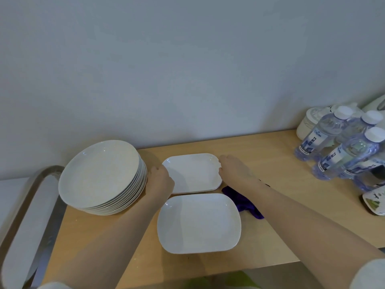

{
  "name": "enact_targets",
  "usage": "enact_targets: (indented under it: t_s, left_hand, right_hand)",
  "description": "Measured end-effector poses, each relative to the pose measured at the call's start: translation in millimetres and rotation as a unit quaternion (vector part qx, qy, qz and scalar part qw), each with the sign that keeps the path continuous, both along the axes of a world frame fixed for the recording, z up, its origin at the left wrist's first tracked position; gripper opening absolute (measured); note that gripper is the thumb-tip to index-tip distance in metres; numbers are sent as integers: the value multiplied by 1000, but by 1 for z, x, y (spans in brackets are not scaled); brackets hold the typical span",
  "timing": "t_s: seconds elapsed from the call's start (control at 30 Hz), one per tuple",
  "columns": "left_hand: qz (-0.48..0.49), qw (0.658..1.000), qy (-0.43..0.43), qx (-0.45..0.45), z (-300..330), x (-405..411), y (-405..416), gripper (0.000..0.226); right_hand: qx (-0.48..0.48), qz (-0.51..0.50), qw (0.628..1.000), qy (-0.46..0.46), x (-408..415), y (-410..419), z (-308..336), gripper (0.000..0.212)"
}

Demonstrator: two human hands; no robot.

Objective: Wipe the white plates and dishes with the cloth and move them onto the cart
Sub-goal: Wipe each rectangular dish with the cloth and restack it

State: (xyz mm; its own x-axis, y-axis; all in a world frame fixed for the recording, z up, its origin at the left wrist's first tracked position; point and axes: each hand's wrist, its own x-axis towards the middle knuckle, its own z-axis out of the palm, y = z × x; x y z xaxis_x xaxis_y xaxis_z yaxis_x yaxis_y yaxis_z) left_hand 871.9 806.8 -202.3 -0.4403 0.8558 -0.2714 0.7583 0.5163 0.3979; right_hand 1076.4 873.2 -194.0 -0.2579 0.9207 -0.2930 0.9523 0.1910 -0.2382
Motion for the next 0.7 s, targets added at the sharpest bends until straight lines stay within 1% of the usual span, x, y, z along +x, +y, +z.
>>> enact_targets:
  t_s: [0.07,0.2,0.33,0.4,0.5,0.7]
  left_hand:
    - [-10,1000,5,-18,-3,-1,6,32]
    - [-48,996,49,-51,-9,-5,17,28]
    - [-41,994,82,-58,-14,-6,24,28]
    - [-43,993,92,-56,-17,-8,28,28]
    - [-38,994,92,-47,-21,-13,33,28]
    - [-34,995,85,-28,-26,-17,35,28]
  right_hand:
    - [28,16,999,-9,-4,2,-11,31]
    - [63,28,997,-24,-10,11,-28,27]
    - [54,44,997,-41,-19,17,-36,29]
    - [49,34,997,-48,-21,20,-40,31]
    - [36,24,998,-47,-24,25,-42,31]
    - [49,4,998,-44,-23,33,-43,28]
